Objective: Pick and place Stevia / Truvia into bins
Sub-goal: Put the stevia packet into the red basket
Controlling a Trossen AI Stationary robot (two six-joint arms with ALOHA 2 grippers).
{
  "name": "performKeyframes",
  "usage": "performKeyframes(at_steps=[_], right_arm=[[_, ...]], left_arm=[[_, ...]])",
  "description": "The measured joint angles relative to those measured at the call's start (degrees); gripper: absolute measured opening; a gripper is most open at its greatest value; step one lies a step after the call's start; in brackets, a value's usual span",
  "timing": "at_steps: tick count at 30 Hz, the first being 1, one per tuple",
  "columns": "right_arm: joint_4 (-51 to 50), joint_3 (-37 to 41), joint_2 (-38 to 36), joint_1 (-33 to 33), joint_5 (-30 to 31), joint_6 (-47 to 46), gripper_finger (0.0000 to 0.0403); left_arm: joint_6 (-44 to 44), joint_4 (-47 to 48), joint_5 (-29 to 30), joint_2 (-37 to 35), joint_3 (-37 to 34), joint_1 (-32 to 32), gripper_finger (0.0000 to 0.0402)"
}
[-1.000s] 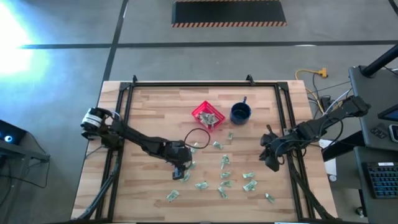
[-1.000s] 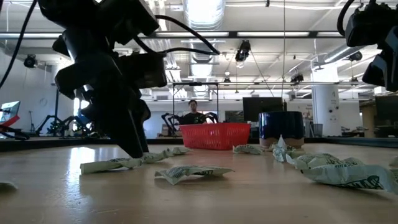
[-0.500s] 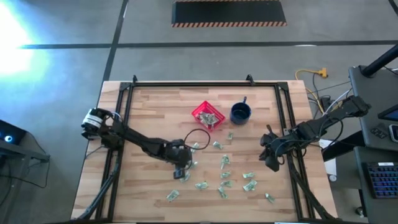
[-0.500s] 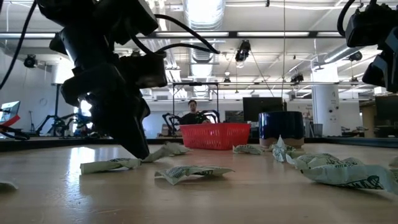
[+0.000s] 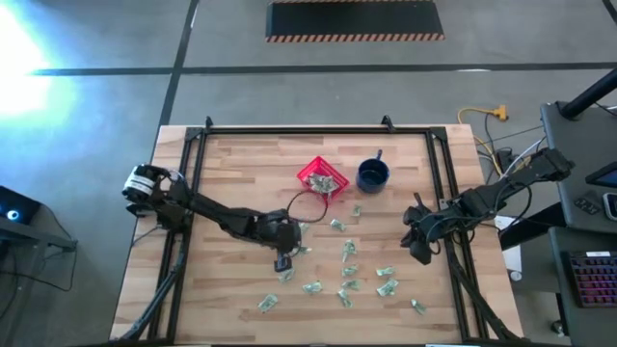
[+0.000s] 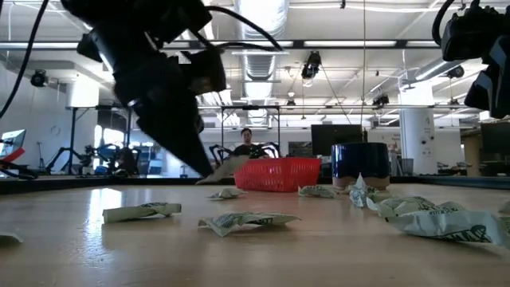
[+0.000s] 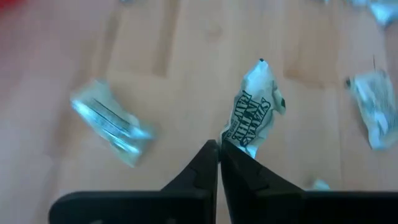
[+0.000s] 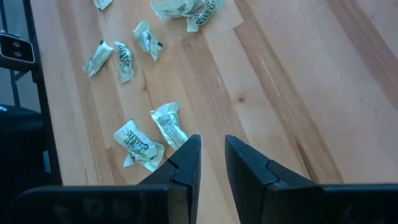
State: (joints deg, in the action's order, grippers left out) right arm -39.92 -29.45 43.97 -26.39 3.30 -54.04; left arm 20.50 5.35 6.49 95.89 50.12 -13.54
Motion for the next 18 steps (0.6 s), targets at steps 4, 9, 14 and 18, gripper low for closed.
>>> performKeyframes(at_steps=[4,9,14,18], right_arm=[[0.17,0.00,0.02,0.01,1.22,-0.25,0.0065],[0.30,0.00,0.03,0.02,1.41,-0.42,0.0065],[0.70,0.00,0.13,0.00,3.63,-0.66,0.0065],[2.05,0.00,0.17,0.02,5.91,-0.61,0.0066]], left_arm=[[-2.39,-0.07,1.58,-2.59,1.03,2.11,0.0000],[-5.42,-0.43,5.74,-6.27,2.21,5.85,0.0000],[-8.13,-0.65,9.66,-6.97,4.64,12.44,0.0000],[-9.37,-0.57,9.98,-5.05,6.99,18.31,0.0000]])
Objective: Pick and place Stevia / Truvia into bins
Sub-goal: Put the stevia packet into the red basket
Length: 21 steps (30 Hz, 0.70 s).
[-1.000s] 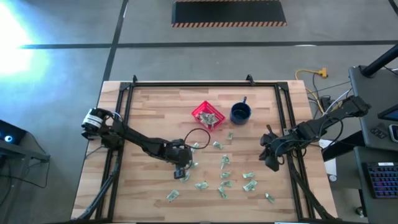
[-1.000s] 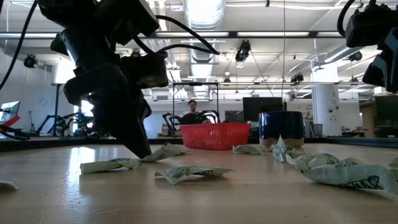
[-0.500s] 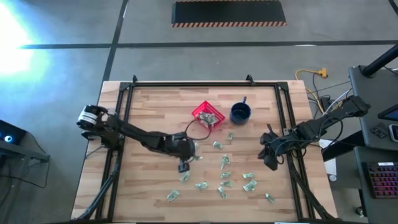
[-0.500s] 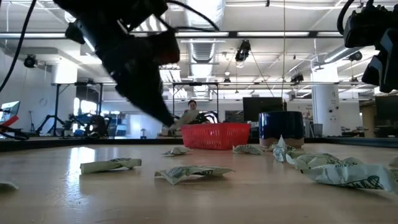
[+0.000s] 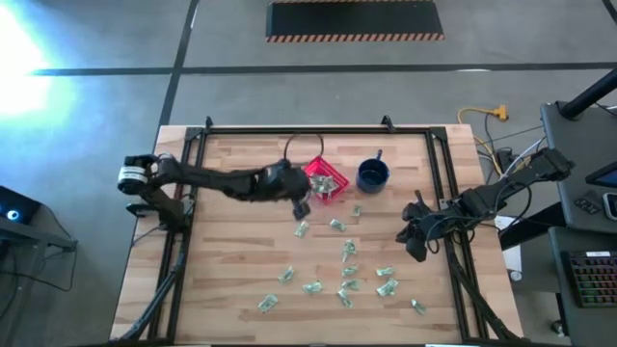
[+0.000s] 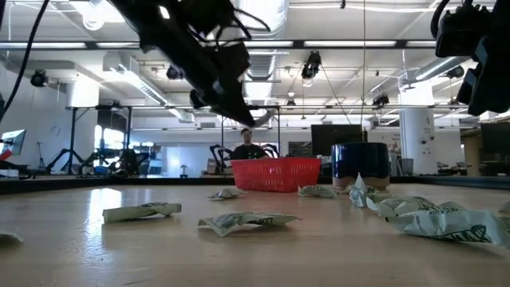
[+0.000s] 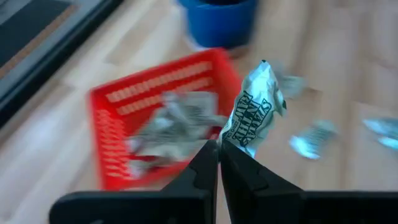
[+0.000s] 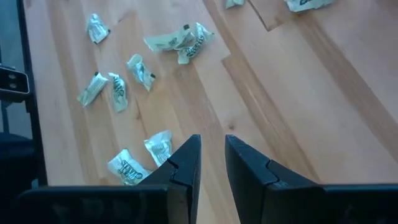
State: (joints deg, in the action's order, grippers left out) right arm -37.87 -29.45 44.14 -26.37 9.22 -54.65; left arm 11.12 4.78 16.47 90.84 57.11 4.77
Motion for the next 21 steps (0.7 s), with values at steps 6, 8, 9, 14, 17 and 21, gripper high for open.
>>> performKeyframes(at_steps=[6,8,9,14,17,21], right_arm=[[0.81,0.00,0.38,0.00,0.25,-1.10,0.0066],[0.99,0.00,0.60,0.00,0.43,-2.26,0.0066],[0.90,0.00,0.63,0.00,0.43,-2.86,0.0066],[1.18,0.00,1.34,-0.02,1.33,-5.60,0.0066],[2.03,0.00,1.97,-0.02,1.59,-5.81,0.0066],[3.24,0.00,3.00,-0.02,2.45,-5.84,0.0066]], left_arm=[[-3.11,0.13,-0.02,2.90,3.13,6.82,0.0000],[-4.50,0.20,-0.14,3.72,3.78,8.25,0.0000],[-5.02,0.27,-0.17,4.08,3.92,8.87,0.0000],[-6.02,0.16,-0.66,5.19,4.25,10.65,0.0000],[-6.13,0.32,-2.78,5.28,4.19,11.07,0.0000],[-8.75,0.30,-3.94,5.51,4.19,11.20,0.0000]])
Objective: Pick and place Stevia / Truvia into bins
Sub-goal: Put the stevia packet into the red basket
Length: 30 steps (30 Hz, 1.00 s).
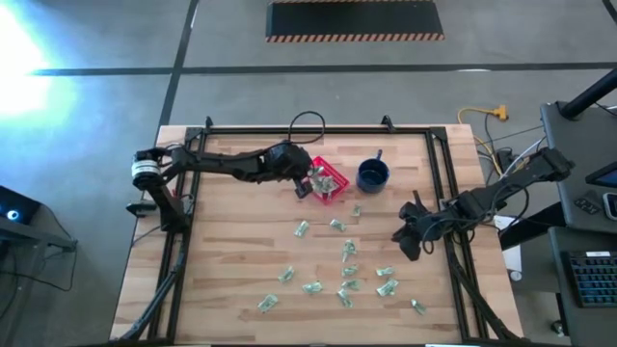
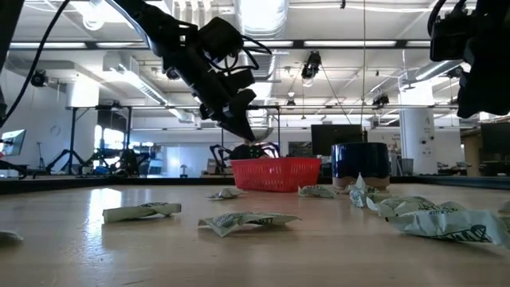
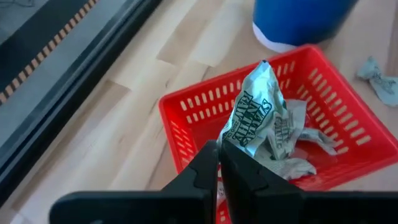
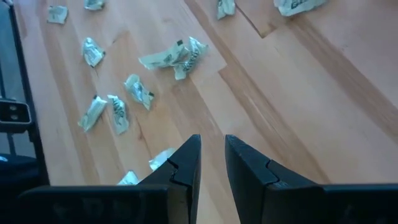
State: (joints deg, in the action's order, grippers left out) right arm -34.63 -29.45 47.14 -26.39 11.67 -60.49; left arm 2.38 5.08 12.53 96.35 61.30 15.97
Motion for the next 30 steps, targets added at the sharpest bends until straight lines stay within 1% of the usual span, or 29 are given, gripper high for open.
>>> performKeyframes(at_steps=[6,9,14,17,19,23,27,30], right_arm=[[1.53,0.00,1.38,0.00,0.52,-0.01,0.0066],[2.19,0.02,2.08,0.02,0.53,0.00,0.0066],[3.49,0.00,3.94,0.02,0.52,0.04,0.0066],[4.27,0.00,5.16,0.01,0.50,0.41,0.0066],[4.31,0.00,5.87,0.00,0.47,0.71,0.0066],[5.32,0.02,7.36,0.00,0.10,0.93,0.0066],[7.95,0.02,8.75,0.00,-0.88,1.03,0.0066],[9.66,0.02,10.12,0.00,-1.27,1.48,0.0066]], left_arm=[[-2.21,-0.11,-2.76,0.01,0.00,0.07,0.0005],[-2.78,-0.13,-3.07,0.01,0.00,0.07,0.0031],[-2.34,-0.13,-3.07,-0.01,-0.02,0.07,0.0092],[-1.21,-0.13,-3.09,-0.18,-0.02,0.04,0.0121],[-0.83,-0.09,-3.30,-0.52,-0.02,-0.03,0.0135],[3.74,0.54,-3.88,-1.81,-0.04,-0.29,0.0150],[5.88,1.34,-9.80,-4.21,-0.07,-0.45,0.0153],[6.40,2.00,-16.37,-6.48,-0.07,-0.92,0.0153]])
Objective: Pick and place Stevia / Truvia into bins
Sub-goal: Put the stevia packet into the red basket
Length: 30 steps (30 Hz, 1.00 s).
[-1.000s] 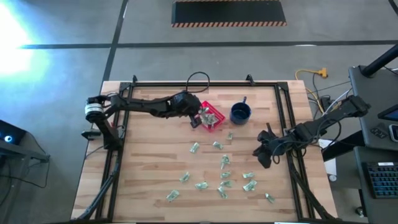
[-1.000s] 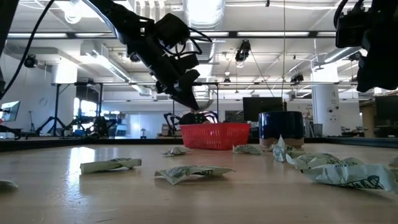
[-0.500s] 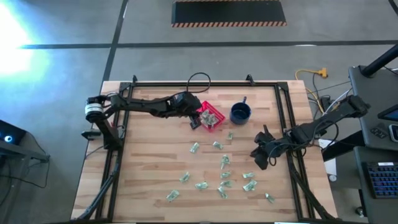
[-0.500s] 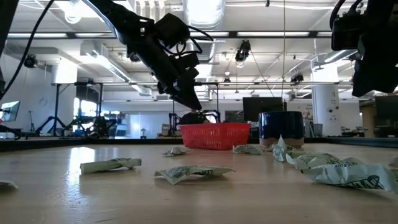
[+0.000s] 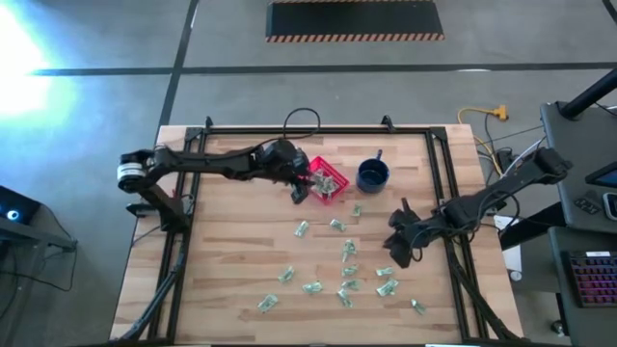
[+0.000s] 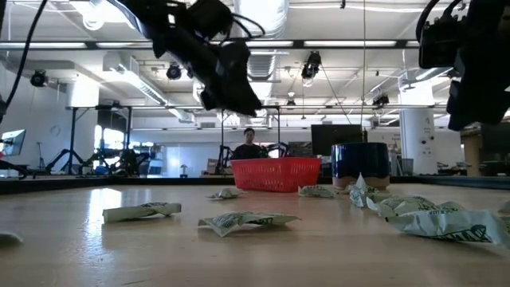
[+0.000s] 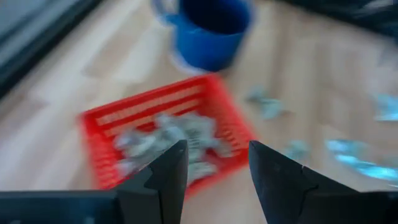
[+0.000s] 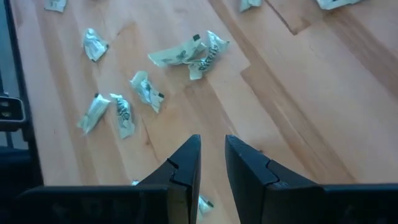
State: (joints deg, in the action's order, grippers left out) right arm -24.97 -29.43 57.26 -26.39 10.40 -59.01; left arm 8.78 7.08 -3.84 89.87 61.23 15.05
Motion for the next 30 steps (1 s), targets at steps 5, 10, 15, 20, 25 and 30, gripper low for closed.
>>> performKeyframes(at_steps=[5,10,15,20,25,30], right_arm=[[0.06,-0.02,2.56,0.14,-0.25,-2.67,0.0066],[4.27,-0.02,4.50,0.00,-8.70,-2.06,0.0066],[7.82,-0.52,7.21,-1.14,-12.99,5.23,0.0066],[7.80,-1.56,11.41,-2.68,-13.01,12.33,0.0067],[7.86,-2.34,15.71,-3.99,-13.01,14.99,0.0089],[7.82,-2.82,18.03,-4.52,-13.10,15.57,0.0122]], left_arm=[[0.12,1.30,-6.76,-3.52,-0.02,-1.93,0.0153],[-0.02,6.73,-6.83,-6.60,-0.94,-4.26,0.0153],[-0.05,8.89,-6.74,-8.87,-3.68,-5.97,0.0153],[2.83,9.66,-6.41,-9.26,-6.37,-6.54,0.0153],[5.83,10.41,-6.38,-9.29,-8.64,-6.87,0.0153],[7.41,10.98,-6.47,-9.52,-9.20,-8.20,0.0153]])
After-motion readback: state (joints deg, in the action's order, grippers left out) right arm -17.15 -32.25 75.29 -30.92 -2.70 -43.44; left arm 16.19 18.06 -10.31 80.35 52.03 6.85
